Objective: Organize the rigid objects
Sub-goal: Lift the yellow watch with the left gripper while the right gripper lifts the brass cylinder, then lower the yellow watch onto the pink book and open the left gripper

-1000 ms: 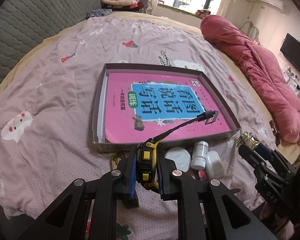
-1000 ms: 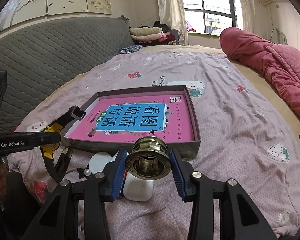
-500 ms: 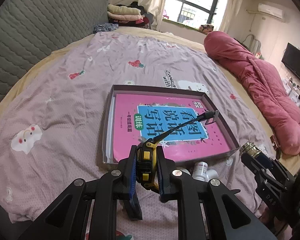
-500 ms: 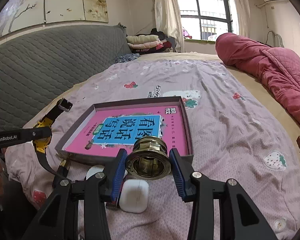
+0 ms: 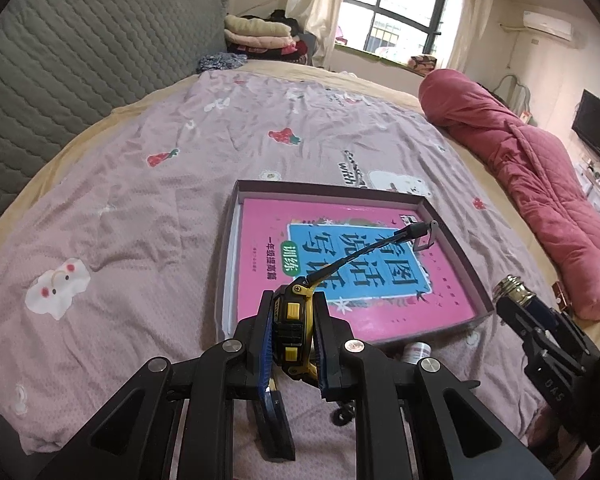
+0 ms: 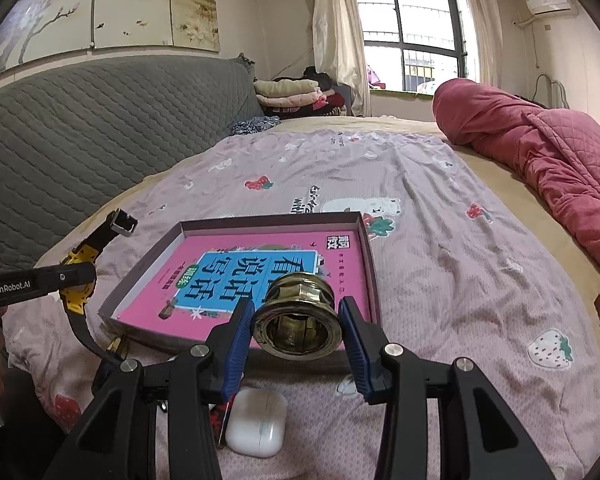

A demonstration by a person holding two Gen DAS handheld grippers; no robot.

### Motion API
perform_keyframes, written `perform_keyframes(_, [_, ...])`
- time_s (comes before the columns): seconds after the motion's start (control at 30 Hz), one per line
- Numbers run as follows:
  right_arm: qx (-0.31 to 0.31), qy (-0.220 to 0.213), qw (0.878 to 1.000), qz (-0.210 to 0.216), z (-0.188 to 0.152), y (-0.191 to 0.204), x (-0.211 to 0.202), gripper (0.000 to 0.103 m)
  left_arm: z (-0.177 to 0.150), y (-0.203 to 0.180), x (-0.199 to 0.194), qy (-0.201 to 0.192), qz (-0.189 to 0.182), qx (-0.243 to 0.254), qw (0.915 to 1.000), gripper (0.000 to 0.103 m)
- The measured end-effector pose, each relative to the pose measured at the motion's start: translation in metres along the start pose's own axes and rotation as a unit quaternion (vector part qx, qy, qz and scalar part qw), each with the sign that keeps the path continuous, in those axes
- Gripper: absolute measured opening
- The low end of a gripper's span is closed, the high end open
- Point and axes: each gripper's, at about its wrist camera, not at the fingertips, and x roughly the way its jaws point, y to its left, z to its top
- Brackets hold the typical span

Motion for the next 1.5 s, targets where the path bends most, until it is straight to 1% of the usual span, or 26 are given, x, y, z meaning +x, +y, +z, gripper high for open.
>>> perform_keyframes(0.43, [-0.010, -0.018, 1.000, -0.001, 0.011, -0.004, 0.009, 0.044, 0.024, 0.000, 0.016, -0.011, 0.015, -0.010, 0.9998, 0.017])
perform_keyframes(0.7, [-0.011, -0.023, 1.000, -0.005, 0.015, -0.007, 0.014, 0.044, 0.035, -0.001, 0.031, -0.001, 0.020, -0.007, 0.9998, 0.017])
perform_keyframes(0.87, [-0.013, -0.030, 0.999, -0.008, 0.019, -0.010, 0.015, 0.044, 0.042, 0.000, 0.037, -0.001, 0.025, -0.007, 0.9997, 0.017])
perform_keyframes(1.07, [-0.013, -0.035, 0.999, -0.008, 0.023, -0.013, 0.019, 0.044, 0.044, 0.000, 0.048, 0.007, 0.029, -0.003, 0.9996, 0.017])
perform_keyframes(1.5, [-0.013, -0.024, 1.000, -0.008, 0.025, -0.014, 0.032, 0.044, 0.036, 0.002, 0.069, 0.029, 0.033, -0.001, 0.9990, 0.017])
